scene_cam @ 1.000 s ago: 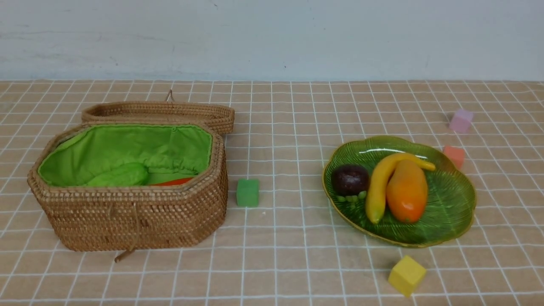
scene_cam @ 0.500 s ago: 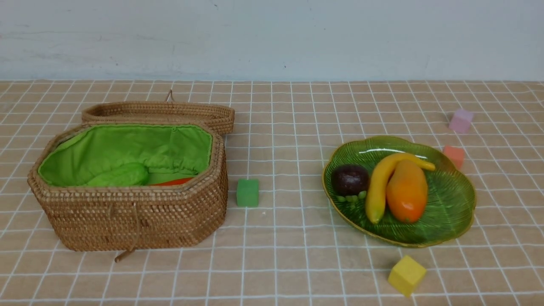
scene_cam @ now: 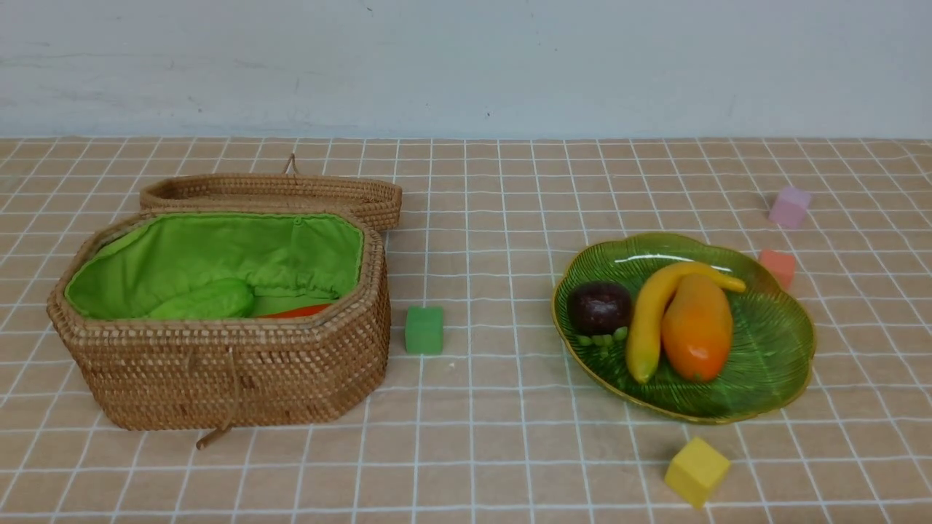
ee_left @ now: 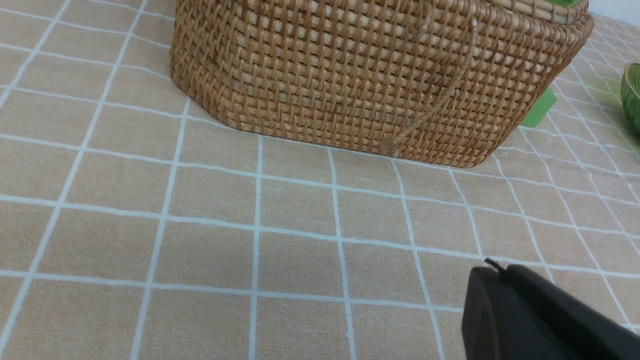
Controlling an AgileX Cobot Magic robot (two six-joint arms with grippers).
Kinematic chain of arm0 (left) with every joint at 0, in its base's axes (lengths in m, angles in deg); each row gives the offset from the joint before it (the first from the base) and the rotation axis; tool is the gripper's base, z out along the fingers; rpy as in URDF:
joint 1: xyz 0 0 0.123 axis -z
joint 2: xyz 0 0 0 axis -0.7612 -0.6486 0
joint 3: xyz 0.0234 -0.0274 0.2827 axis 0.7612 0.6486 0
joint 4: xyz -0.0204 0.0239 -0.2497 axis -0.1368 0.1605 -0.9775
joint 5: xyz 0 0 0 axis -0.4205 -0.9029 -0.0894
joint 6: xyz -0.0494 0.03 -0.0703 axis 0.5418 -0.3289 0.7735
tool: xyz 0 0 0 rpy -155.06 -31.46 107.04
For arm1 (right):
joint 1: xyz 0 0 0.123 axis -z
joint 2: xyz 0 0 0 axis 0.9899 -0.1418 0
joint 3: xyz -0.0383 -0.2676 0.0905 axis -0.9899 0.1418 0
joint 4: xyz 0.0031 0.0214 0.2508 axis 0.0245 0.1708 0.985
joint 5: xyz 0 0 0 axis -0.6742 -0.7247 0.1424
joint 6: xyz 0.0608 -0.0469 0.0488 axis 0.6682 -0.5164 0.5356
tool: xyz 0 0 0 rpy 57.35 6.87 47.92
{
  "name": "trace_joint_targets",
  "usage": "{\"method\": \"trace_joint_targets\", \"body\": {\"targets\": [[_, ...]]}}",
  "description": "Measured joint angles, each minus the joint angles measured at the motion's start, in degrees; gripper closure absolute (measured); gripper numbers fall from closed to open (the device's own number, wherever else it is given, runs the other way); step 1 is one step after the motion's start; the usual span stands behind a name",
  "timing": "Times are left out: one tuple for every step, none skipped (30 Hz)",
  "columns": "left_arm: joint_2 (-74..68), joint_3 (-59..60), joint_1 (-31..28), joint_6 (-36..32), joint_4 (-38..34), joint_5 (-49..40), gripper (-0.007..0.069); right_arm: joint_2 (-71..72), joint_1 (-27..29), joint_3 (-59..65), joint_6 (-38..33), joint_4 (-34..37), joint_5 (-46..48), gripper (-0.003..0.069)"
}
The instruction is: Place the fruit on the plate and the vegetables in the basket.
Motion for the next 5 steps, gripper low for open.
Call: {"method": "trace_joint_targets", "body": {"targets": [[0.0,0.0,0.0,0.0,0.0,0.0,0.0635,0.0,0.0,0.0,0.0,0.0,0.0,0.0606],[0.0,0.0,0.0,0.0,0.0,0.0,0.0634,0.0,0.0,0.0,0.0,0.0,0.0,0.0603],[0.0,0.0,0.0,0.0,0.0,0.0,0.0633,0.0,0.0,0.0,0.0,0.0,0.0,0.0602],[0.0,0.0,0.0,0.0,0.0,0.0,0.0632,0.0,0.0,0.0,0.0,0.0,0.0,0.0602],[0.0,0.0,0.0,0.0,0.0,0.0,0.0631,0.0,0.0,0.0,0.0,0.0,0.0,0.0602]]}}
